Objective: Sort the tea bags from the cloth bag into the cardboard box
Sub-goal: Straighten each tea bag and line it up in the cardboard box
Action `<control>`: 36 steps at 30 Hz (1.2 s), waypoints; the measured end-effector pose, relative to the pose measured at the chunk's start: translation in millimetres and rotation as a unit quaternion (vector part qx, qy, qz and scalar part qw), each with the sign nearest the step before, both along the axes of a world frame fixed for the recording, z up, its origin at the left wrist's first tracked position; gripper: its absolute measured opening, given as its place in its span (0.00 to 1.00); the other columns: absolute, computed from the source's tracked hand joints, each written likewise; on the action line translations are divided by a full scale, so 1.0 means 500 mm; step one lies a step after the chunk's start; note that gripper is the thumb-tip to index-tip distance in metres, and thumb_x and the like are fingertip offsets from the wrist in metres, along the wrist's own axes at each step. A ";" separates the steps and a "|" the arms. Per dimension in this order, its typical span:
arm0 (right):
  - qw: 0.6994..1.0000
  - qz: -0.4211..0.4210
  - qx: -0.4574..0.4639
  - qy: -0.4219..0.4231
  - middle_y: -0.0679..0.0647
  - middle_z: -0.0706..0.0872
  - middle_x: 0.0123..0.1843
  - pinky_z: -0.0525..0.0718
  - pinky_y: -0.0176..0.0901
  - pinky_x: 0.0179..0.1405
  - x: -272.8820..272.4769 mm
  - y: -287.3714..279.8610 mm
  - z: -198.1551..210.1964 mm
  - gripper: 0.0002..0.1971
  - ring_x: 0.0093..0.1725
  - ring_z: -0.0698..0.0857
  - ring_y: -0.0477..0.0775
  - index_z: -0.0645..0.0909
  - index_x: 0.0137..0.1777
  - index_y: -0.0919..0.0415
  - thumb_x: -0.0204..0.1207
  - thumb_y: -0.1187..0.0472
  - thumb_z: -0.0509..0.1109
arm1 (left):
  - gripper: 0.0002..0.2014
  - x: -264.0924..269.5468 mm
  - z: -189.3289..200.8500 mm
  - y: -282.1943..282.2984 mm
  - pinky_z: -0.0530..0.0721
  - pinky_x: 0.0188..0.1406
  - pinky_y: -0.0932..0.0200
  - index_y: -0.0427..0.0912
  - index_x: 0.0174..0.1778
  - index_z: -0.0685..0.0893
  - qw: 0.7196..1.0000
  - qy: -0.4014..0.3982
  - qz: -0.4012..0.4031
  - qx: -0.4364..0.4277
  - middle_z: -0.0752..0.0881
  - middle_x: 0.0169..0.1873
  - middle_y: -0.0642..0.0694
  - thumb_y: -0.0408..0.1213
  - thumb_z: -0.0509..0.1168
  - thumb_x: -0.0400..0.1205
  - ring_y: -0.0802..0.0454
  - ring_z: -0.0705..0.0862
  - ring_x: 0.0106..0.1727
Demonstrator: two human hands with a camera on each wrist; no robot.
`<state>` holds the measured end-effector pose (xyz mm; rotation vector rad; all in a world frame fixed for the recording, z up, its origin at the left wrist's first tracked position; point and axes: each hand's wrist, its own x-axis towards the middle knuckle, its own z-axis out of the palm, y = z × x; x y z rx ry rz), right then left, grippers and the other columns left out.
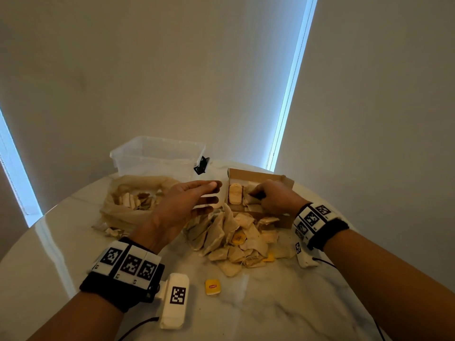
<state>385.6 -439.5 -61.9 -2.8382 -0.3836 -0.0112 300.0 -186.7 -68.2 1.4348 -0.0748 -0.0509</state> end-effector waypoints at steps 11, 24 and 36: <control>0.997 0.023 -0.068 0.039 0.51 0.88 0.74 0.86 0.47 0.70 0.002 0.016 0.029 0.19 0.66 0.86 0.52 0.84 0.78 0.53 0.89 0.62 0.68 | 0.12 0.001 0.003 0.002 0.91 0.53 0.56 0.47 0.65 0.92 1.000 -0.006 0.001 0.013 0.95 0.57 0.51 0.44 0.69 0.89 0.49 0.93 0.59; 0.999 0.024 0.044 -0.015 0.51 0.95 0.56 0.88 0.44 0.54 -0.066 0.046 0.094 0.17 0.51 0.91 0.49 0.92 0.59 0.53 0.86 0.41 0.71 | 0.11 0.004 0.007 0.016 0.89 0.52 0.56 0.52 0.64 0.93 0.999 -0.022 0.030 0.026 0.95 0.57 0.54 0.46 0.69 0.89 0.51 0.92 0.61; 0.900 0.032 0.421 0.108 0.54 0.95 0.52 0.93 0.51 0.58 -0.183 0.049 0.079 0.11 0.55 0.94 0.59 0.91 0.57 0.55 0.86 0.49 0.75 | 0.24 -0.019 0.020 -0.001 0.86 0.67 0.55 0.53 0.71 0.88 0.989 -0.060 -0.095 0.094 0.92 0.63 0.54 0.60 0.68 0.83 0.56 0.90 0.65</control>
